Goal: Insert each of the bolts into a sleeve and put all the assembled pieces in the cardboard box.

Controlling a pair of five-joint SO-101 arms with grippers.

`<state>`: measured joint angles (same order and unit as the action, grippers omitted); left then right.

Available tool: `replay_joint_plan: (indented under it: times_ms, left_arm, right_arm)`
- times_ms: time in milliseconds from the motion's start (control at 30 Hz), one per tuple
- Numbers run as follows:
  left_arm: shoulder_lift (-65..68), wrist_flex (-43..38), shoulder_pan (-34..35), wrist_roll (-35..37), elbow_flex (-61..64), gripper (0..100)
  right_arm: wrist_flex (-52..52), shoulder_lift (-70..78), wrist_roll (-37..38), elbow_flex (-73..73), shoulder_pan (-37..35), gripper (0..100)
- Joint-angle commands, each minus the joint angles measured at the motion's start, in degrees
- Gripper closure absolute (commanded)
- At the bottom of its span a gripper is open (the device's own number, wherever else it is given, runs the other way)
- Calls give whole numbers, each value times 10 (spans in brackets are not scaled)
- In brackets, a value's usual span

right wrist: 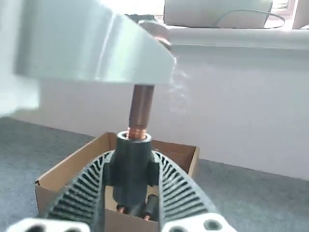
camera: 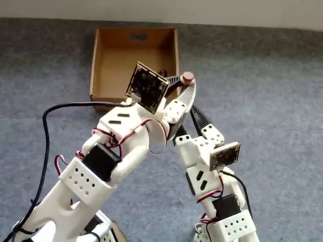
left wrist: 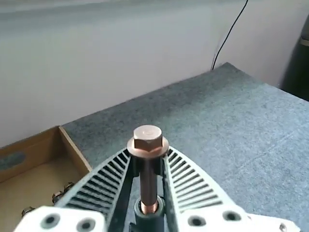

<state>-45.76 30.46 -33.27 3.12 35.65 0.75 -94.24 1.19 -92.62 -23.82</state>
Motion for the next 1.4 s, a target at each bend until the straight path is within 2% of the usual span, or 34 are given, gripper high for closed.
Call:
replay_joint_plan:
  times_ms: [0, 200, 433, 867, 1033, 1367]
  left_arm:
    - [-7, -4, 7, -3, 2, 992]
    - [-7, 4, 7, -3, 4, 992]
    - [-8, 63, 10, -3, 1, 992]
    - [-125, 70, 29, -3, 101, 987]
    - [-131, 71, 29, -3, 116, 886]
    - [-132, 91, 29, -3, 106, 877]
  right_arm:
    - [14, -4, 4, -2, -6, 992]
    - [14, -7, 4, -10, -6, 992]
    - [14, -8, 4, -10, -5, 992]
    - [14, -8, 4, -10, -5, 992]
    - [14, -8, 4, -10, -5, 992]
    - [14, -8, 4, -11, -5, 992]
